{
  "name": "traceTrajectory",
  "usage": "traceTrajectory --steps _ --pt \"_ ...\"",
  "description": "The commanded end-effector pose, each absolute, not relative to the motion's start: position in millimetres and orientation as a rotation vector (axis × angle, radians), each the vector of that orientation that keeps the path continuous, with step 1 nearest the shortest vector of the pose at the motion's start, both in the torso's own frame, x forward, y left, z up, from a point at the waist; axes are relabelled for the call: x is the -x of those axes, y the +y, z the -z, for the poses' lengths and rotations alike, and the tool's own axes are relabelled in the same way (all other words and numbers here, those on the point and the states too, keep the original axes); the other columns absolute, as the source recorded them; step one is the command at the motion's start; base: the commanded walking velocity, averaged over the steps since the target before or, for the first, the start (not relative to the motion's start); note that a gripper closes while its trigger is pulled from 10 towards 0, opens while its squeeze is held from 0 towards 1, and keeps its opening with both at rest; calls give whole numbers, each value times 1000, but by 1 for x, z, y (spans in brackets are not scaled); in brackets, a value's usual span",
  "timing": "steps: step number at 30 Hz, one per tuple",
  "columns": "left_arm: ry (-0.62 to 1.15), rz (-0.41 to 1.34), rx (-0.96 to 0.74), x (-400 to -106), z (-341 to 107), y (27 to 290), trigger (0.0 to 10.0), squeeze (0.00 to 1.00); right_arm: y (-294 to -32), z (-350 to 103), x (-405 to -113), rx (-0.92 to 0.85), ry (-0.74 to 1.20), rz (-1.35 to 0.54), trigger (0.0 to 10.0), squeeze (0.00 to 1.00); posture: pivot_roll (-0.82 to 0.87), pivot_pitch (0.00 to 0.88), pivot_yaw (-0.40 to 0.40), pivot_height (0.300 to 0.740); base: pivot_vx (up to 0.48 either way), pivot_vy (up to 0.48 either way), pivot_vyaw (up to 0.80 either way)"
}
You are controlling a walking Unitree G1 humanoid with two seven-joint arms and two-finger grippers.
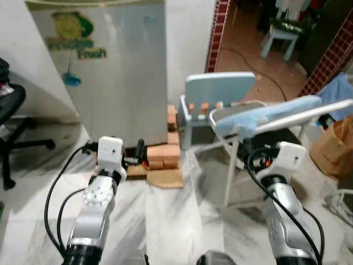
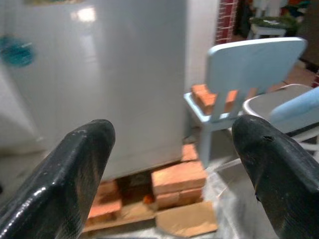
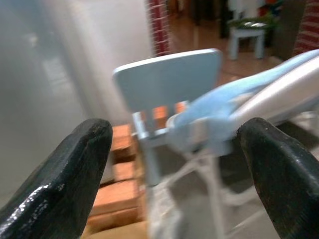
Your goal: Restocking fridge
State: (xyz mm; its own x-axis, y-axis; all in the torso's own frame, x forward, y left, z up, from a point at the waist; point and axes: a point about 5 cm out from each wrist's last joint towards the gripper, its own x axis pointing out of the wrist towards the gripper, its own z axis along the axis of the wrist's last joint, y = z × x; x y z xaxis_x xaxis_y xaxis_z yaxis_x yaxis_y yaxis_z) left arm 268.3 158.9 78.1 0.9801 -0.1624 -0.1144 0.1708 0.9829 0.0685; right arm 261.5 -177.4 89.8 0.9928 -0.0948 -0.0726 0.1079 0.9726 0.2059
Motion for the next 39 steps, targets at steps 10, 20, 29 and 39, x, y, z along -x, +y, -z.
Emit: traceTrajectory --steps 10,20,29,39 --pt "52 187 -97 -273 -92 156 10000 0 -177 -93 -262 -239 54 115 10000 0 -9 63 -3 740 0 372 0" --pt "54 193 -95 -268 -85 168 10000 0 -190 -97 -265 -179 12 175 10000 0 -33 0 46 740 0 0 0" --pt "54 183 -125 -273 -85 172 10000 0 -204 -90 -256 -90 45 270 10000 0 -46 18 37 740 0 0 0" --pt "96 201 -91 -264 -77 175 10000 0 -192 -86 -249 -102 69 169 10000 0 -48 36 45 740 0 0 0"
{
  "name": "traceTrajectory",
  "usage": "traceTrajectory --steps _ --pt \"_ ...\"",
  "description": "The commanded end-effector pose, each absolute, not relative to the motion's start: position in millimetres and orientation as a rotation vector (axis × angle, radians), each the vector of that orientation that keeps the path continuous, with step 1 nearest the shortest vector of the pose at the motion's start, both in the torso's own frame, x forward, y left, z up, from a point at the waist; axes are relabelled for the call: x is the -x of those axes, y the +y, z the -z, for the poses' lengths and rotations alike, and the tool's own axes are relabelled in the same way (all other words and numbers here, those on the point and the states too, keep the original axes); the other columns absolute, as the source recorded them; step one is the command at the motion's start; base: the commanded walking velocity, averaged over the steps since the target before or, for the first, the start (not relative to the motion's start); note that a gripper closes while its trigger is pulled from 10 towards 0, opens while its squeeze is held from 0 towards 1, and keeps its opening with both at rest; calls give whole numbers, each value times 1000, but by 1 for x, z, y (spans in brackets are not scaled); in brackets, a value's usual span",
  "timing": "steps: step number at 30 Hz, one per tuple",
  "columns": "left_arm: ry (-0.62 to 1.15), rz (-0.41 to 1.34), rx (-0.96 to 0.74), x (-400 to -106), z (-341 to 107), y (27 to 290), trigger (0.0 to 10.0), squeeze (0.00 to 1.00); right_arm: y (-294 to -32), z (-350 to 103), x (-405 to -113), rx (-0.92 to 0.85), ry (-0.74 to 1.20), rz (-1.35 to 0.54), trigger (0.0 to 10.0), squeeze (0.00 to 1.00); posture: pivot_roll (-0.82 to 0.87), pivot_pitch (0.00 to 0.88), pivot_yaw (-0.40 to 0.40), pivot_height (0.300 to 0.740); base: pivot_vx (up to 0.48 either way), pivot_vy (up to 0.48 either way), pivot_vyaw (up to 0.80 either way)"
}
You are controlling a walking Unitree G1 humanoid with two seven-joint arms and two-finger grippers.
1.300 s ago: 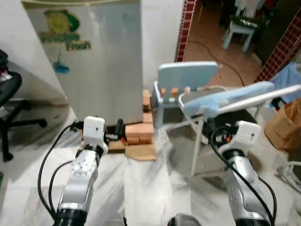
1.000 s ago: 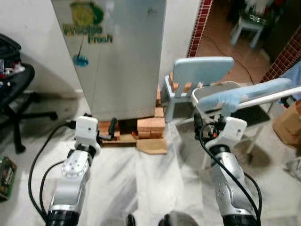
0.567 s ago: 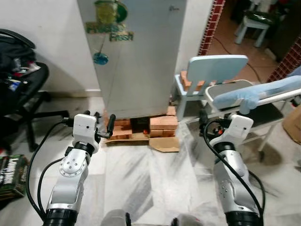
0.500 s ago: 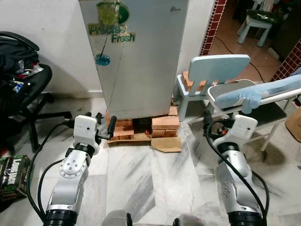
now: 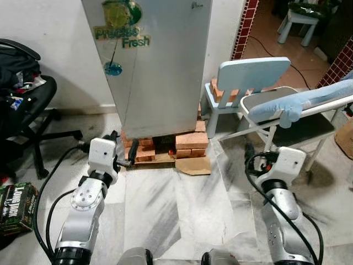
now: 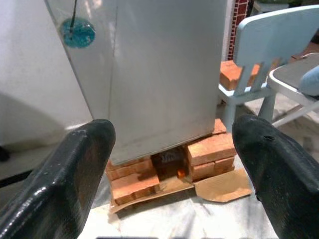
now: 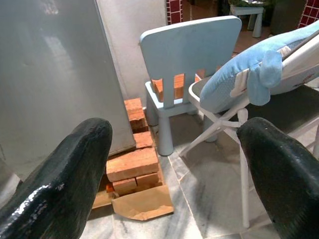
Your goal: Restocking fridge
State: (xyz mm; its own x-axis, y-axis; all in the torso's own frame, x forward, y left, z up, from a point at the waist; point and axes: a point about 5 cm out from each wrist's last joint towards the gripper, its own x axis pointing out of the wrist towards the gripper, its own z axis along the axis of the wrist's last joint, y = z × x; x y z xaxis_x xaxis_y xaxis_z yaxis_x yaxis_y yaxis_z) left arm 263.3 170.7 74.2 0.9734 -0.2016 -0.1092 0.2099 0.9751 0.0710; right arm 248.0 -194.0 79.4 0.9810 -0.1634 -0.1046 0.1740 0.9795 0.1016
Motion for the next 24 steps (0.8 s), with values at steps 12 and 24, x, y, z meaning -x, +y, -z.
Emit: traceTrajectory --steps 12,24 --pt "52 212 -83 -276 -90 178 10000 0 -188 -84 -253 -38 103 137 10000 0 -49 52 46 740 0 444 0" --pt "19 252 -49 -274 -93 165 10000 0 -182 -88 -257 -60 90 95 10000 0 -39 74 19 740 0 467 -133"
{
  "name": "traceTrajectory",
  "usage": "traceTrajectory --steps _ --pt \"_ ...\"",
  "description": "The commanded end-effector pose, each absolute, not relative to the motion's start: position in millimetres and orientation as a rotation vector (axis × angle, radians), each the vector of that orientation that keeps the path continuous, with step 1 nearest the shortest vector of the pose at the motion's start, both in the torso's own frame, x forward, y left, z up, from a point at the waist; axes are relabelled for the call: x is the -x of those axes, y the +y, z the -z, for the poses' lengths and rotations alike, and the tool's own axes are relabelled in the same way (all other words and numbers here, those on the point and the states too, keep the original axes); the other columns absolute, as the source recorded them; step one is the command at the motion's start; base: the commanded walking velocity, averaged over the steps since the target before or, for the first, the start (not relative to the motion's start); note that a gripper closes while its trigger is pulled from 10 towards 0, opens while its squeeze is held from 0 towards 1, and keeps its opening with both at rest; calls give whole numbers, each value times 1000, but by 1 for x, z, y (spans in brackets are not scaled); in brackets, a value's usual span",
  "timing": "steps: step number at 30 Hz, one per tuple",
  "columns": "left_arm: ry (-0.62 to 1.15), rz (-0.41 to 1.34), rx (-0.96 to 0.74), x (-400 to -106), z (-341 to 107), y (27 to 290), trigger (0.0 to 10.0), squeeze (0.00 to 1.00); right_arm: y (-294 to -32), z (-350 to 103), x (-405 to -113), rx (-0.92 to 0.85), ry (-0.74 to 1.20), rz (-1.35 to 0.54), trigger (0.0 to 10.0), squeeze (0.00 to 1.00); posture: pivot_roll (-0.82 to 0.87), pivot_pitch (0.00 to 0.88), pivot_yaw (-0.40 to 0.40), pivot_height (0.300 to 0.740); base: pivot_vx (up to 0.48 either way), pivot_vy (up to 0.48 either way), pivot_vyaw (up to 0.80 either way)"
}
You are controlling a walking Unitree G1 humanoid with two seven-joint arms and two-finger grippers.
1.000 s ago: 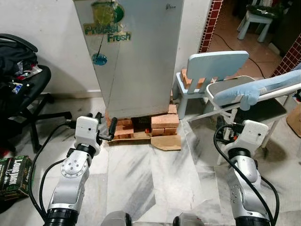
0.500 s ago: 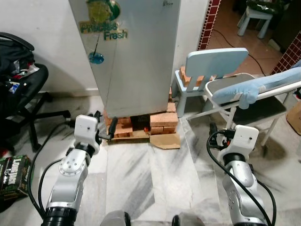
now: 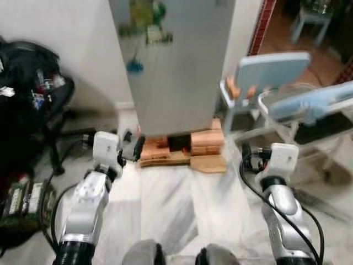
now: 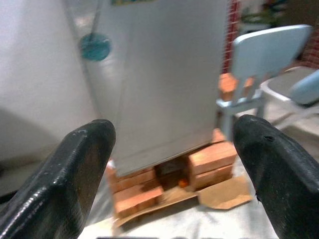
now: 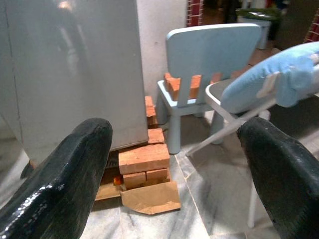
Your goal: Restocking fridge
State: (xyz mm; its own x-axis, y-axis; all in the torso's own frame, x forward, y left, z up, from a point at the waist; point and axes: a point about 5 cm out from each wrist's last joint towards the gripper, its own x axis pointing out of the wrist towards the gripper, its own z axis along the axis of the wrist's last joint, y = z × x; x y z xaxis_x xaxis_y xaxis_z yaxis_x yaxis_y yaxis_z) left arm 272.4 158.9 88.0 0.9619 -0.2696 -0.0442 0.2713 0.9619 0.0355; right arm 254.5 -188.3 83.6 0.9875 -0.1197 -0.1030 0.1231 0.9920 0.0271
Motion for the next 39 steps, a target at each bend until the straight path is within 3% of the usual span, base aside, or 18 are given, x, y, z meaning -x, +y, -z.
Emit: traceTrajectory --steps 1,10,13,24,28,39 --pt "19 252 -49 -274 -93 165 10000 0 -182 -88 -257 -60 90 95 10000 0 -39 74 19 740 0 424 -800" --pt "-3 283 -93 -272 -94 152 10000 0 -180 -92 -262 -22 78 67 10000 0 -37 82 4 740 0 425 -800" --pt "-19 197 -146 -277 -96 158 10000 0 -175 -93 -263 20 65 41 10000 0 -33 81 2 740 0 456 -800" --pt "-4 157 -136 -280 -95 167 10000 0 -175 -93 -264 35 63 18 10000 0 -24 80 -14 740 0 437 -800" --pt "-41 94 -172 -282 -101 177 10000 0 -171 -95 -264 141 35 -33 10000 0 -27 80 -18 740 0 461 -800" --pt "-34 37 -201 -284 -100 183 10000 0 -164 -97 -265 167 13 -113 10000 0 -22 81 -28 740 0 458 -39"
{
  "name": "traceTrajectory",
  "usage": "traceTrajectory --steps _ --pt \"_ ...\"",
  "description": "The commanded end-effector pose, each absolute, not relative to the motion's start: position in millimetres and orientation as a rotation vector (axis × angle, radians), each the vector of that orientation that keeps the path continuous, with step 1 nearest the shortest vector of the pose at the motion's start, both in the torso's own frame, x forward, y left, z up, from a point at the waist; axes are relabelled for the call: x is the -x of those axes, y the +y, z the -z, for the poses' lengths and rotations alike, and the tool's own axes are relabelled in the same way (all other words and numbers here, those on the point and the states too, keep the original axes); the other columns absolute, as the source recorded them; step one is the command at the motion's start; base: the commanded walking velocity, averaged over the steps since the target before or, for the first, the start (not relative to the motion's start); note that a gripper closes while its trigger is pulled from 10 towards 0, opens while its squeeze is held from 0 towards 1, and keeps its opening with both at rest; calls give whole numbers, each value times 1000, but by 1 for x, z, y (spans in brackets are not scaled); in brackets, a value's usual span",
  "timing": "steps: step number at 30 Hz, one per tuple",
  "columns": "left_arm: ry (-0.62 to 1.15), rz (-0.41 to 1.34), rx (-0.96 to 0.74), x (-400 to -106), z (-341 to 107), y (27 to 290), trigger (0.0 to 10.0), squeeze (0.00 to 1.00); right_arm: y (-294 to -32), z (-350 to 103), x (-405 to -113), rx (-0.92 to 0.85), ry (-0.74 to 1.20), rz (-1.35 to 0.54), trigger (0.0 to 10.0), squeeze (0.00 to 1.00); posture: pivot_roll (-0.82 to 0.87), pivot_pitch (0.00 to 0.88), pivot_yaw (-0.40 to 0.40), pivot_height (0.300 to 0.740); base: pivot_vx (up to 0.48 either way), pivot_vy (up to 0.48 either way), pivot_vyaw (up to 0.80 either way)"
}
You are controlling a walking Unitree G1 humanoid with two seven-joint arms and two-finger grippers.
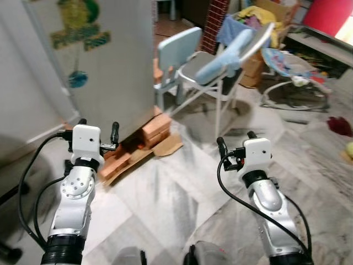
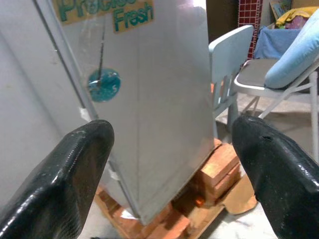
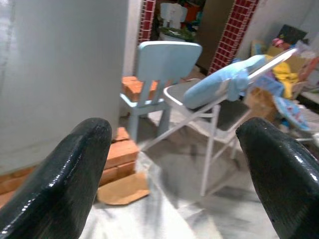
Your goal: Restocking fridge
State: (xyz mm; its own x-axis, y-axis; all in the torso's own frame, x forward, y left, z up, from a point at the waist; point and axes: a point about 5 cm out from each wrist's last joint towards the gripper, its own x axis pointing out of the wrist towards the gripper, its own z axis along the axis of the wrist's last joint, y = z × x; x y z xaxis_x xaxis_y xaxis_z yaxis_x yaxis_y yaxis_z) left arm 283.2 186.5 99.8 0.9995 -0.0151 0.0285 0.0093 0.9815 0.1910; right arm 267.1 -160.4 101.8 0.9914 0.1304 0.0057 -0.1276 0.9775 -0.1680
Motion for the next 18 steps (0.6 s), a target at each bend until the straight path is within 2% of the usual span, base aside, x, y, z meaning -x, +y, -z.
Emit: traceTrajectory --steps 1,3,6,9,10,12,18 --pt "-41 32 -208 -285 -102 184 10000 0 -162 -100 -264 158 -7 -137 10000 0 -22 83 -29 740 277 394 0" --pt "-61 74 -228 -284 -104 183 10000 0 -161 -102 -264 179 -18 -145 10000 0 -19 85 -27 740 338 330 0" --pt "-54 45 -200 -283 -102 184 10000 0 -159 -102 -265 157 -11 -119 10000 0 -22 90 -24 740 461 0 0" --pt "-65 42 -184 -282 -102 182 10000 0 -163 -101 -267 180 -5 -21 10000 0 -19 87 -23 740 0 0 0" --pt "-53 55 -175 -282 -100 181 10000 0 -163 -95 -268 124 63 -43 10000 0 -21 88 -21 740 0 0 0" --pt "-32 95 -159 -280 -98 177 10000 0 -162 -93 -266 71 75 -102 10000 0 -22 88 -20 740 0 0 0" --pt "-1 99 -177 -276 -89 178 10000 0 -168 -91 -264 52 75 -90 10000 0 -18 81 -20 740 0 0 0"
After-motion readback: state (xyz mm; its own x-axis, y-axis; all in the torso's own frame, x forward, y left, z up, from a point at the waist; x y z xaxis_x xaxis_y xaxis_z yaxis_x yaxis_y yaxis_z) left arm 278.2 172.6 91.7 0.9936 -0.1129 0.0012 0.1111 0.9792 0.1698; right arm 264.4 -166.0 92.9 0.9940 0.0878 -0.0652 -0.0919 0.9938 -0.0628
